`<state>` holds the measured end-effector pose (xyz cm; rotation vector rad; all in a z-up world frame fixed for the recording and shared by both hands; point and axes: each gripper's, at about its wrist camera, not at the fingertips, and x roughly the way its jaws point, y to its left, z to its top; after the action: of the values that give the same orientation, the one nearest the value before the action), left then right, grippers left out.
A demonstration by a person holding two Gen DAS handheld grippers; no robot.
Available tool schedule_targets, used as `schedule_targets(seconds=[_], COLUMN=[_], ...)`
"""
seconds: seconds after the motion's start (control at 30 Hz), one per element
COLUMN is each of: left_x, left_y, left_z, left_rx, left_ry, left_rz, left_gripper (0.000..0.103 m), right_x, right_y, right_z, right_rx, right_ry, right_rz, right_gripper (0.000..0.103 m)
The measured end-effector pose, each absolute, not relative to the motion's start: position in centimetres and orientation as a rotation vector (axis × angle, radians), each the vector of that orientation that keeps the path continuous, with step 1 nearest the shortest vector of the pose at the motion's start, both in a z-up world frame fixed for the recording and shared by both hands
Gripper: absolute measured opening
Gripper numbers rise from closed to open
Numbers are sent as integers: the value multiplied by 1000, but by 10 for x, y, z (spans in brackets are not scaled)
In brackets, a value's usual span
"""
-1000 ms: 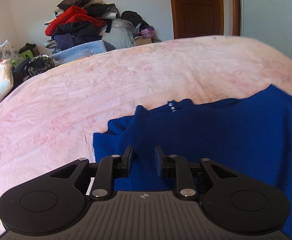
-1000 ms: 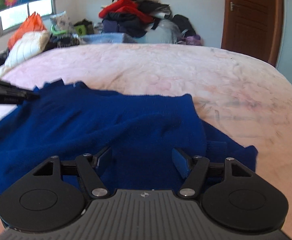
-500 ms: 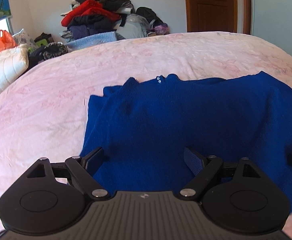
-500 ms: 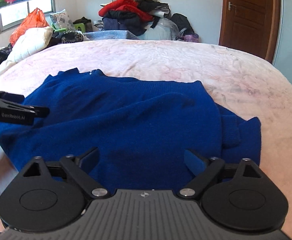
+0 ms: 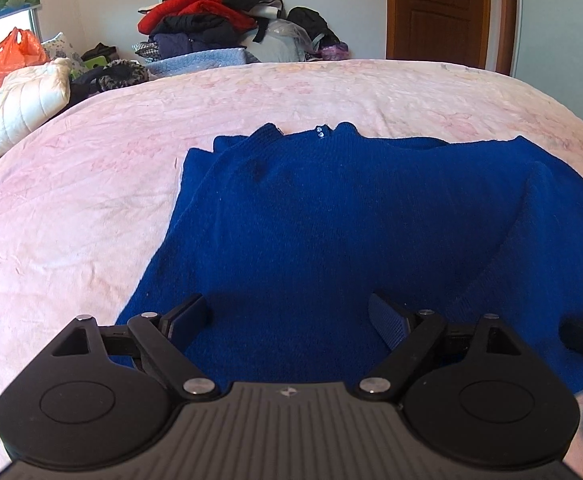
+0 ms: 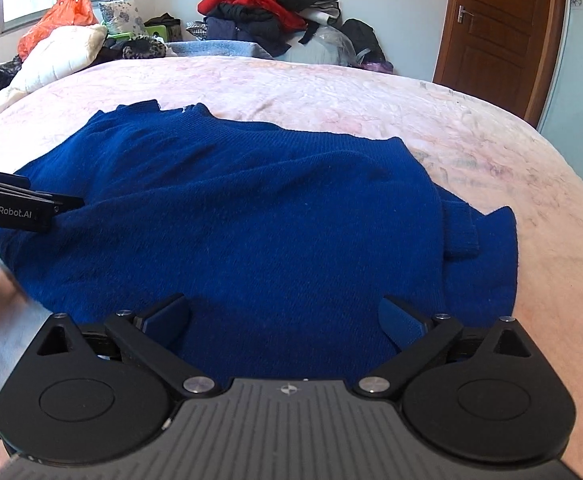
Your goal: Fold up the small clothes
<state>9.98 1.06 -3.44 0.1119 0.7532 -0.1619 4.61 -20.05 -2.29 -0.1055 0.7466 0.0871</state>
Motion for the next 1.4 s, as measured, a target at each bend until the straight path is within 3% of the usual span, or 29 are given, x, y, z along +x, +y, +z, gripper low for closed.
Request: schedule_targets(seconds=[0.3,0.63,1.4], left_x=[87,77,76], left_y=[13,16,22], left_z=[-38,-48,-52], left_rx=[95,69,23], left_ry=[736,664,656], left_rz=[-155,-114,-107], left_gripper=[90,101,103], right_x=[36,24,24], right_y=[-201,-204,-200], right_z=[-24,-31,-32], right_rx=[-106,-95,-97], right_ry=[739,663,657], right_rz=[80,78,75], right_gripper=[103,103,103])
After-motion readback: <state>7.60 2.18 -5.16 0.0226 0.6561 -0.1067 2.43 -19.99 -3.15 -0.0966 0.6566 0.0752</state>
